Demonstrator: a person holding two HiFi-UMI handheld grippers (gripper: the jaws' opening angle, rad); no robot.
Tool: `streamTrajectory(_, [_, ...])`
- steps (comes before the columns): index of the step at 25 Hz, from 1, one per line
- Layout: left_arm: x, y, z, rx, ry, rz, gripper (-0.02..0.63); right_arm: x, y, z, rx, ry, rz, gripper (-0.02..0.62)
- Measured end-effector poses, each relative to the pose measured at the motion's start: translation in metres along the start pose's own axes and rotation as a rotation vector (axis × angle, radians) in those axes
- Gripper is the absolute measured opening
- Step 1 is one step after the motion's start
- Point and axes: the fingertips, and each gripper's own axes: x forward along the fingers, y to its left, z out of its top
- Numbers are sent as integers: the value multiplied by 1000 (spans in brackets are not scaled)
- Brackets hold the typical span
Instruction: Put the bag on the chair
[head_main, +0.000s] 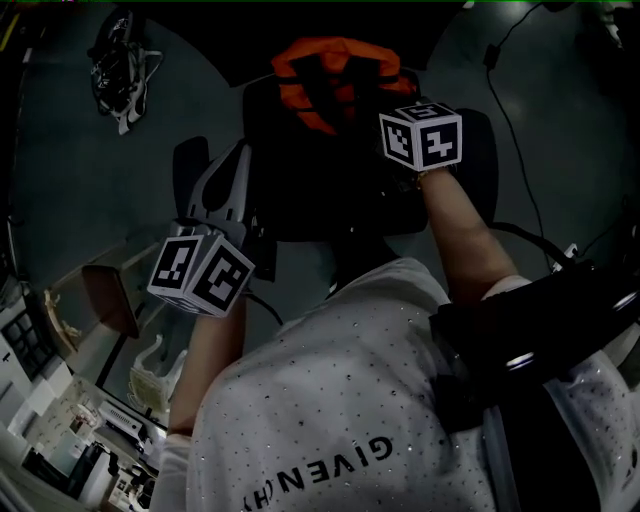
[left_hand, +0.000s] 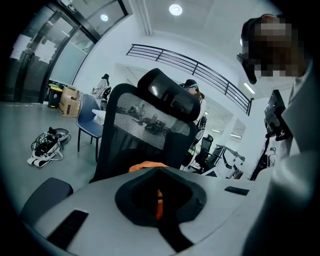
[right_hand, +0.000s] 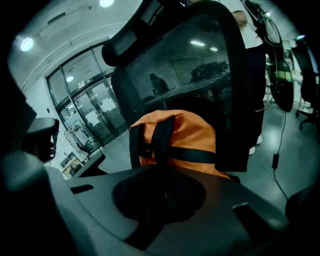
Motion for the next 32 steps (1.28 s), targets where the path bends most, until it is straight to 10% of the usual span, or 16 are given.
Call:
streamTrajectory(20, [-79,-42,69,38,-171,-40,0,-75,49,72,-70,-157,-102,273])
streamTrajectory(24, [-96,-69,82,54,-203,-113,0,-121,81,105,-178,-303,-65,48])
streamTrajectory(32, [-145,-104,93,124,-269,-182,0,-217,172,127,-198,-518,83,0])
